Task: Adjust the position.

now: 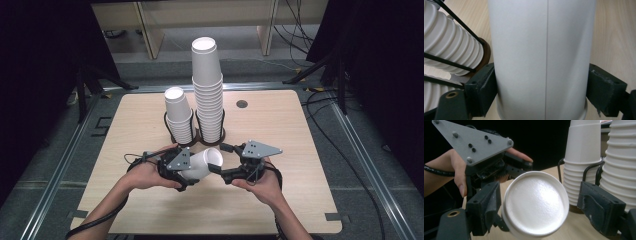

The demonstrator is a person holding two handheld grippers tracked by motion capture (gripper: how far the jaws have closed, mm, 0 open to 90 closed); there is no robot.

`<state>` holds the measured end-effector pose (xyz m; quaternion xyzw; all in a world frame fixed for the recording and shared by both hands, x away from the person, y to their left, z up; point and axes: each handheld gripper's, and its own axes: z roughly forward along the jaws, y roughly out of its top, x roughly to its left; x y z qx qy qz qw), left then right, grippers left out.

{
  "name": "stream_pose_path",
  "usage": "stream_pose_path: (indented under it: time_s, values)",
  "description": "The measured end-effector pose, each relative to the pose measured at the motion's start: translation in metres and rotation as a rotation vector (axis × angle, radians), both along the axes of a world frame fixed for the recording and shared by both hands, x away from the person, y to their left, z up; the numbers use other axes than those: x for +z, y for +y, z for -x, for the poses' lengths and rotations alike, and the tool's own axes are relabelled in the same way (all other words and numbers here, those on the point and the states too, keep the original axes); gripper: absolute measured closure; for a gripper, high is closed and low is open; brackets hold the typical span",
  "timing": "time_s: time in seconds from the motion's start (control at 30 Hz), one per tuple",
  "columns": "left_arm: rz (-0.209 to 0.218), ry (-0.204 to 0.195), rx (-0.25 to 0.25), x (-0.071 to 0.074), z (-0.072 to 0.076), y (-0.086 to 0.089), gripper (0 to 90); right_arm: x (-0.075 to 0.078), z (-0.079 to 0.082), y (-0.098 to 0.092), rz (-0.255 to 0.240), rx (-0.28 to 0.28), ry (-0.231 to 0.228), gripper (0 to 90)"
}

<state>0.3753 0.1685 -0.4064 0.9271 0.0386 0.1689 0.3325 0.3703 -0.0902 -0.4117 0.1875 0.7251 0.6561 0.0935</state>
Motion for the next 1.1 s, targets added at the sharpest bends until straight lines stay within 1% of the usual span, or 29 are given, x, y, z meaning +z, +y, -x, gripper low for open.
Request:
stream_pose_path:
  time_s: [0.03,0.07,0.1,0.13,0.2,0.27,0.3,0.37,0.4,0.43,0.47,0.5,0.57,0.6,0.7,0.73,0.77,0.8,0.87,0.93,0.97,1.0,1.03,1.07,1.1]
  values:
    - [-0.03,-0.009,-0.005,0.001,0.001,0.0,17.9,-0.001,0.001,-0.001,0.007,-0.001,0.018,19.8]
    - [-0.046,-0.018,-0.004,0.001,0.001,-0.001,18.0,-0.001,0.002,-0.001,0.014,0.01,0.044,19.9]
    - [-0.088,-0.025,-0.018,0.003,0.001,-0.001,18.0,-0.001,0.002,-0.001,0.018,0.016,0.047,19.8]
    - [-0.095,-0.04,-0.018,0.003,0.002,-0.001,18.1,-0.002,0.001,-0.002,0.04,0.014,0.029,19.9]
    - [-0.108,-0.036,-0.033,0.004,0.002,-0.001,18.2,-0.004,0.001,-0.002,0.054,0.028,0.033,20.1]
    - [-0.124,-0.035,-0.042,0.005,0.002,-0.001,18.3,-0.006,0.002,-0.002,0.078,0.032,0.045,20.1]
    - [-0.133,-0.034,-0.045,0.005,0.002,-0.001,18.4,-0.008,0.002,-0.001,0.076,0.048,0.049,20.1]
    - [-0.147,-0.035,-0.052,0.005,0.002,-0.001,18.6,-0.01,0.004,0.0,0.1,0.048,0.062,20.1]
    - [-0.15,-0.032,-0.053,0.005,0.002,0.0,18.6,-0.011,0.005,0.001,0.09,0.032,0.058,20.1]
    - [-0.157,-0.028,-0.057,0.006,0.002,0.0,18.7,-0.01,0.005,0.0,0.106,0.038,0.049,20.1]
    - [-0.165,-0.028,-0.06,0.006,0.002,0.0,18.7,-0.011,0.004,0.001,0.108,0.049,0.059,20.0]
    - [-0.172,-0.027,-0.063,0.006,0.002,0.0,18.7,-0.011,0.004,0.002,0.1,0.053,0.058,20.1]
    - [-0.184,-0.021,-0.07,0.007,0.001,0.0,18.7,-0.011,0.005,0.002,0.114,0.048,0.06,20.1]
    - [-0.186,-0.015,-0.07,0.007,0.001,0.0,18.8,-0.011,0.005,0.003,0.109,0.053,0.071,20.1]
    - [-0.208,0.003,-0.074,0.008,0.0,0.0,18.8,-0.012,0.004,0.004,0.097,0.048,0.056,20.1]
    - [-0.218,0.011,-0.078,0.008,0.0,0.001,18.8,-0.012,0.004,0.004,0.106,0.051,0.058,20.1]
    - [-0.227,0.014,-0.082,0.008,0.0,0.001,18.8,-0.013,0.005,0.005,0.107,0.056,0.069,20.1]
    - [-0.237,0.021,-0.084,0.009,0.0,0.0,18.8,-0.013,0.004,0.006,0.108,0.058,0.058,20.1]
    - [-0.256,0.036,-0.09,0.009,0.0,0.0,19.0,-0.014,0.004,0.007,0.114,0.054,0.065,19.9]
    - [-0.276,0.049,-0.099,0.009,0.0,0.0,19.1,-0.017,0.004,0.009,0.107,0.066,0.055,19.7]
    - [-0.282,0.043,-0.103,0.009,0.0,0.0,19.1,-0.017,0.005,0.009,0.12,0.071,0.072,19.7]
    - [-0.279,0.046,-0.102,0.01,0.0,0.0,19.1,-0.018,0.005,0.01,0.121,0.068,0.059,20.3]
    - [-0.277,0.045,-0.102,0.01,0.0,-0.001,19.1,-0.019,0.005,0.01,0.122,0.075,0.058,21.4]
    - [-0.273,0.047,-0.103,0.011,0.0,-0.001,19.1,-0.02,0.005,0.012,0.111,0.084,0.07,21.7]
    - [-0.276,0.045,-0.107,0.011,0.0,-0.001,19.1,-0.021,0.004,0.012,0.122,0.083,0.056,21.7]
